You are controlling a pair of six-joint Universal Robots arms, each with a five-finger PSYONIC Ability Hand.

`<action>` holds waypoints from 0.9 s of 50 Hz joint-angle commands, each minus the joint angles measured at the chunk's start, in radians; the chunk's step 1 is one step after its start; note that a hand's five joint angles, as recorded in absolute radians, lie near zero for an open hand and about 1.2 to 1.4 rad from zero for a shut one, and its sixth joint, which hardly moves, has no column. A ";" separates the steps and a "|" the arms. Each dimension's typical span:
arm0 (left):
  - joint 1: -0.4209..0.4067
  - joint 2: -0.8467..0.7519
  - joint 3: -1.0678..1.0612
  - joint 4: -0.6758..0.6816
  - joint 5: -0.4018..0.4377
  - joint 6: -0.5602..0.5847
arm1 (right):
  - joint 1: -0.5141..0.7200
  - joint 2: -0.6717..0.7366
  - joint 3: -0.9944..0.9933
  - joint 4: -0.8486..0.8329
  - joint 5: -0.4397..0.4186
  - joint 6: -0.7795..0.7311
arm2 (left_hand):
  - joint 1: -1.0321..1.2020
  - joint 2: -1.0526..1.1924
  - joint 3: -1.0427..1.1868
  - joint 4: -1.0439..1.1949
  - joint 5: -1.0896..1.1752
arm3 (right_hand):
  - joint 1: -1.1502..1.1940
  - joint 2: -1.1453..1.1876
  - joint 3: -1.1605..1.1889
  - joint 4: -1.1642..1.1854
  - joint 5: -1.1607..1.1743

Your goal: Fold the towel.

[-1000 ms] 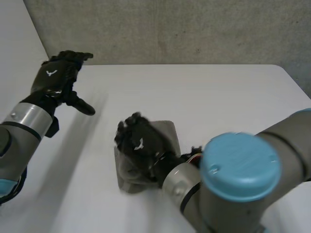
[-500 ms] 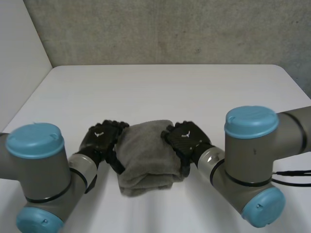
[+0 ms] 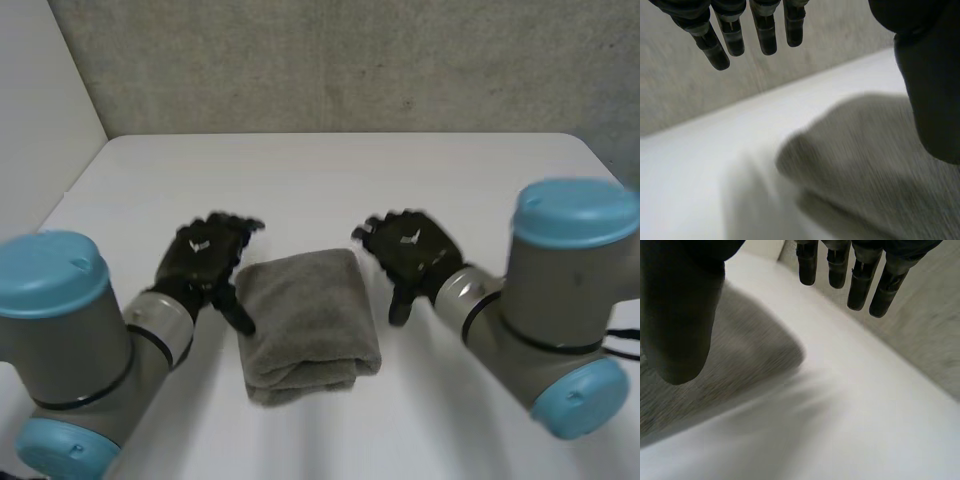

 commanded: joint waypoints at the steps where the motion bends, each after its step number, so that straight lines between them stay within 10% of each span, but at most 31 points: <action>1: 0.023 0.148 0.100 -0.065 0.000 -0.006 | -0.107 -0.202 -0.012 0.020 -0.011 0.080 | -0.061 -0.056 -0.050 -0.059 -0.057 | -0.034 -0.069 -0.069 -0.076 -0.060; 12: 0.072 0.220 0.289 -0.277 -0.005 -0.019 | -0.230 -0.319 -0.032 0.119 0.055 0.196 | -0.061 -0.056 -0.050 -0.059 -0.057 | -0.034 -0.069 -0.069 -0.076 -0.060; 45: 0.080 0.225 0.226 -0.259 0.000 -0.104 | -0.264 -0.307 0.003 0.105 0.109 0.213 | -0.061 -0.056 -0.050 -0.059 -0.057 | -0.034 -0.069 -0.069 -0.076 -0.060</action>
